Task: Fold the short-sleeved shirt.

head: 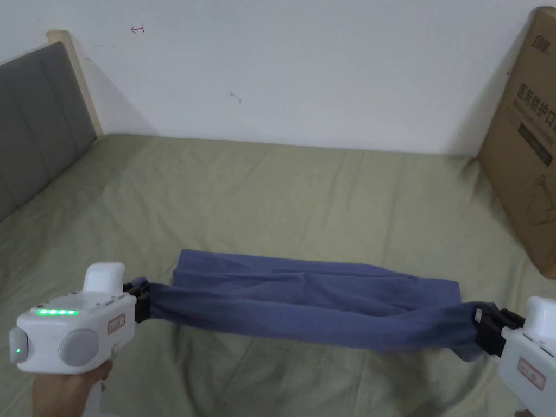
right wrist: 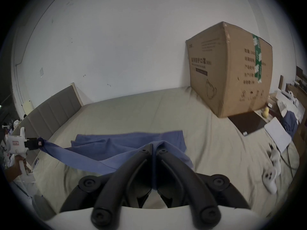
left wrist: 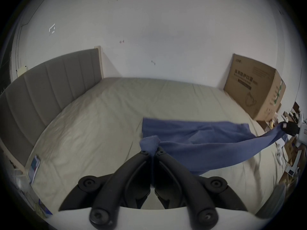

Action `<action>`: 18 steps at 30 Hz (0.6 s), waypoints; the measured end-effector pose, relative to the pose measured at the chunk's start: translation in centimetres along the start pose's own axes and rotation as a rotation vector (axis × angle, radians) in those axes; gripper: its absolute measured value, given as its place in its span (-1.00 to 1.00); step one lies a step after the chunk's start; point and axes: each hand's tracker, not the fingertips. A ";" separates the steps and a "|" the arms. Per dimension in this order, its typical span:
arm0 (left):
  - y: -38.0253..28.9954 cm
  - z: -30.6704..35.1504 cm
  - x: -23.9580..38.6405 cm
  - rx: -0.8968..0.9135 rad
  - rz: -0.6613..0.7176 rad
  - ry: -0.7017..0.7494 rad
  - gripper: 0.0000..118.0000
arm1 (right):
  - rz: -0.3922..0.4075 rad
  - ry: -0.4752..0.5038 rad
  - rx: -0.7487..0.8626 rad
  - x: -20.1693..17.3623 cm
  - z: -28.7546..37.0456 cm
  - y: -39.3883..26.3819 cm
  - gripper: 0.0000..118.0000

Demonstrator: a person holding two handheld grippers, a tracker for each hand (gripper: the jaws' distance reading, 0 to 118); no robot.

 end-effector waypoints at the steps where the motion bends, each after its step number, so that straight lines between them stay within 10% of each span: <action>1: -1.4 0.6 -0.2 -0.010 0.013 0.014 -0.97 | -0.012 0.004 -0.011 0.1 1.3 -1.3 -0.95; 18: -16.2 6.2 -3.4 -0.235 0.074 0.088 -0.97 | -0.081 -0.060 -0.300 0.2 9.1 -15.7 -0.95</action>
